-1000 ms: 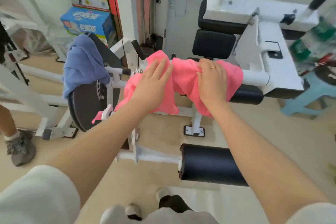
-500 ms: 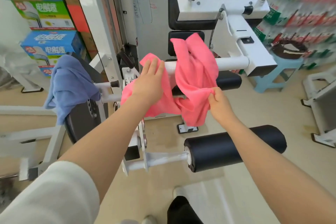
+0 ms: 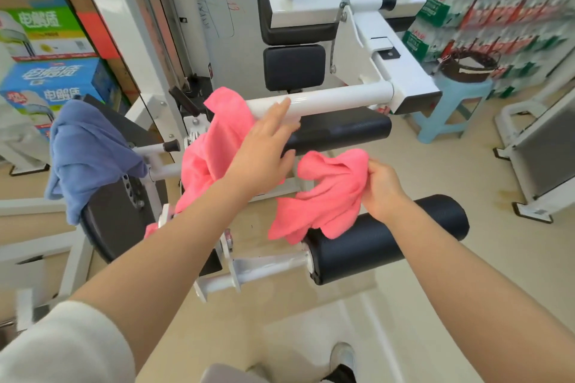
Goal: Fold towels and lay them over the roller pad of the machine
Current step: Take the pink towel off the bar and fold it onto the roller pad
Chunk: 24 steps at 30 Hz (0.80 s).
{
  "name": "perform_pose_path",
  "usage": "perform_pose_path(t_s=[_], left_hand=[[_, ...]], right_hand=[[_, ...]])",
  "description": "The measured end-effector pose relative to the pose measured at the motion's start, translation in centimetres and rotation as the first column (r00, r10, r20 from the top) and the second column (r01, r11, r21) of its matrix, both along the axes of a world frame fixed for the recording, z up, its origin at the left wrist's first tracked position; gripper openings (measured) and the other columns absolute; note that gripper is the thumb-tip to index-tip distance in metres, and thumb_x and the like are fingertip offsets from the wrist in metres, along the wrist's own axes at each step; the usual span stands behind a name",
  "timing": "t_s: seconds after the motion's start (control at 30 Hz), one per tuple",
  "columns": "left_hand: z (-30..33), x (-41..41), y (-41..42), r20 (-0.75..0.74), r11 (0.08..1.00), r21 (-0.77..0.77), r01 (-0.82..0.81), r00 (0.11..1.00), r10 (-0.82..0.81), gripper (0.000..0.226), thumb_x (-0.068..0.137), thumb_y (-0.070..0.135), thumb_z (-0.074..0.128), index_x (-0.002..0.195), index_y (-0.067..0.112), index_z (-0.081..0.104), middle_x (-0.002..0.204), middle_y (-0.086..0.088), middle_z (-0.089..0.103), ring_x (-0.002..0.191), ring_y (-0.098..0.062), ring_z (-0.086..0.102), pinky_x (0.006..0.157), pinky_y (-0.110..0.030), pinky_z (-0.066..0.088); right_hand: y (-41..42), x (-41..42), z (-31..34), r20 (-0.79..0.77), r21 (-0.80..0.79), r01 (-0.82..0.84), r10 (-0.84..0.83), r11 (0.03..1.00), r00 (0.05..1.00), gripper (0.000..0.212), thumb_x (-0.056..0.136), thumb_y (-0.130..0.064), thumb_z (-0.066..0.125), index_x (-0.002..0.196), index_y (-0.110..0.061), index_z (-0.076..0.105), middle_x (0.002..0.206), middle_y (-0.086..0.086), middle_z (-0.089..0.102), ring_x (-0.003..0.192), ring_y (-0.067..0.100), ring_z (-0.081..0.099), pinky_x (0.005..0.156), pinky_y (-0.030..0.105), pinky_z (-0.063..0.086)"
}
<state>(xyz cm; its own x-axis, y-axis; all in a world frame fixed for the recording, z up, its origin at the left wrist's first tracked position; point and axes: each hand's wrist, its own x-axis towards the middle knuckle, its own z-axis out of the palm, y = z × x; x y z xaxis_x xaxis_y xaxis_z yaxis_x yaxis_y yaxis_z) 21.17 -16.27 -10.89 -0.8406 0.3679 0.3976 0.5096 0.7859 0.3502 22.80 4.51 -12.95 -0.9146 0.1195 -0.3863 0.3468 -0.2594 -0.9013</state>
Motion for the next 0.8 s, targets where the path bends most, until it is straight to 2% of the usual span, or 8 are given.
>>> perform_pose_path(t_s=[0.1,0.23,0.4,0.47,0.57,0.63,0.7,0.8], left_hand=[[0.8,1.2,2.7,0.228,0.97,0.2,0.135,0.957,-0.18,0.056,0.086,0.029,0.05,0.135,0.004,0.044,0.149,-0.013,0.033,0.136,-0.016,0.03,0.112,-0.022,0.019],[1.5,2.5,5.9,0.242,0.919,0.344,0.193,0.928,-0.285,0.071,0.077,0.05,0.056,0.133,0.009,0.044,0.133,-0.003,0.05,0.121,-0.01,0.046,0.104,-0.022,0.034],[2.5,4.1,8.3,0.224,0.868,0.496,0.027,0.962,-0.158,0.014,0.086,0.021,0.061,0.097,0.028,0.055,0.09,0.02,0.059,0.079,-0.012,0.061,0.072,-0.014,0.046],[2.7,4.6,8.9,0.268,0.857,0.514,-0.021,0.953,-0.138,0.017,0.09,0.012,0.056,0.087,0.028,0.055,0.078,0.017,0.06,0.07,-0.01,0.058,0.064,-0.016,0.044],[3.1,5.1,9.9,0.516,0.67,0.711,-0.215,0.806,-0.29,0.023,0.095,0.008,0.047,0.082,0.023,0.058,0.07,0.014,0.059,0.064,-0.002,0.053,0.061,-0.016,0.042],[3.2,5.3,10.4,0.591,0.562,0.76,-0.326,0.707,-0.389,0.022,0.096,0.009,0.045,0.081,0.016,0.06,0.075,0.003,0.06,0.07,-0.009,0.052,0.065,-0.021,0.043],[3.3,5.5,10.8,0.619,0.593,0.739,-0.321,0.673,-0.406,0.021,0.095,0.009,0.047,0.081,0.015,0.06,0.079,-0.002,0.059,0.073,-0.013,0.052,0.069,-0.023,0.044],[3.6,5.9,11.3,0.637,0.631,0.709,-0.315,0.67,-0.381,0.019,0.094,0.009,0.049,0.08,0.015,0.06,0.078,-0.002,0.059,0.073,-0.013,0.052,0.069,-0.023,0.044]], right_hand=[[0.9,-0.2,2.2,0.037,-0.183,-0.042,0.049,0.982,0.998,0.034,0.095,-0.012,0.033,0.073,-0.005,0.058,0.058,0.006,0.063,0.06,0.018,0.061,0.055,0.025,0.05],[2.1,0.0,4.6,0.024,-0.304,-0.201,0.218,0.931,0.976,0.056,0.097,-0.022,0.031,0.063,-0.004,0.071,0.059,0.01,0.067,0.048,0.017,0.065,0.044,0.021,0.052],[3.7,0.2,6.3,-0.061,-0.355,-0.38,0.385,0.854,0.921,0.023,0.054,-0.024,0.062,0.056,-0.004,0.072,0.059,0.01,0.068,0.053,0.018,0.066,0.05,0.022,0.054],[4.7,-0.1,6.0,-0.072,-0.338,-0.441,0.445,0.831,0.893,0.025,0.049,-0.027,0.065,0.058,-0.005,0.073,0.061,0.008,0.068,0.055,0.018,0.067,0.053,0.021,0.055],[6.0,-0.8,4.5,0.054,-0.125,-0.5,0.509,0.857,0.859,0.026,0.08,-0.019,0.057,0.064,-0.009,0.075,0.069,0.006,0.07,0.063,0.017,0.067,0.065,0.025,0.053],[6.1,-1.2,2.9,0.062,0.361,-0.477,0.49,0.801,0.87,0.016,0.086,-0.013,0.059,0.077,-0.011,0.072,0.078,0.003,0.067,0.078,0.02,0.061,0.071,0.028,0.047],[6.5,-1.2,1.9,-0.111,0.676,-0.206,0.374,0.707,0.921,0.021,0.085,-0.003,0.055,0.075,-0.02,0.062,0.077,-0.007,0.062,0.08,0.013,0.058,0.07,0.023,0.044],[6.7,0.1,2.7,-0.412,0.588,-0.163,0.467,0.792,0.782,0.029,0.085,0.003,0.05,0.074,-0.022,0.058,0.073,-0.012,0.058,0.068,0.002,0.055,0.067,0.016,0.047]])
